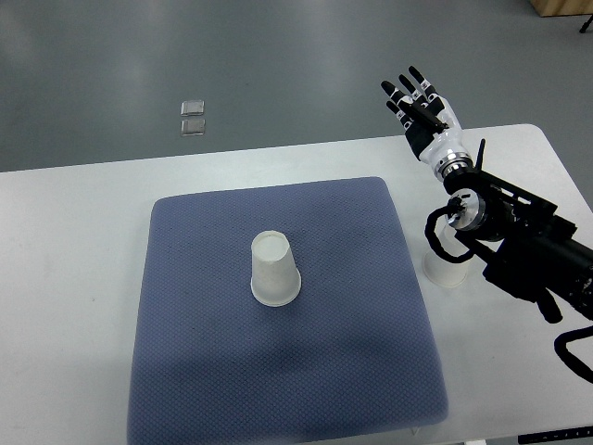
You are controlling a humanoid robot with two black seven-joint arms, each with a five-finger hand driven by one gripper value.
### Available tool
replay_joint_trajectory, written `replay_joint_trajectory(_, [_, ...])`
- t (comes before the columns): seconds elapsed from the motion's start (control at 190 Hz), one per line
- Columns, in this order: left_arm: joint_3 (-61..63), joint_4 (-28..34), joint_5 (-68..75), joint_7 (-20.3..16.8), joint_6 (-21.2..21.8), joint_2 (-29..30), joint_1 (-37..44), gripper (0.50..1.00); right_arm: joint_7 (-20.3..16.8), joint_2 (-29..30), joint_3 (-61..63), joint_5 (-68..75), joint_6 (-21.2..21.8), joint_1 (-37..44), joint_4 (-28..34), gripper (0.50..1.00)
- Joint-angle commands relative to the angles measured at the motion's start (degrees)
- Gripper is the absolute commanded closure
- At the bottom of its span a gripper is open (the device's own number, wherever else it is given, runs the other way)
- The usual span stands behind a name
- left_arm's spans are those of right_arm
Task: Stack paper cups
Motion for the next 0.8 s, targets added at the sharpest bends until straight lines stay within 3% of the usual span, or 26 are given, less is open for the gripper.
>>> replay_joint_trajectory(0.0, [0.0, 0.1, 0.0, 0.1, 0.0, 0.0, 0.0, 0.500, 0.0, 0.1, 0.0, 0.0, 0.0, 0.0, -0.2, 0.579])
replay_joint_trajectory(0.796, [0.0, 0.0, 0.0, 0.0, 0.0, 0.0, 0.0, 0.500, -0.2, -1.2, -0.3, -1.0, 0.4, 1.4, 0.4, 0.579])
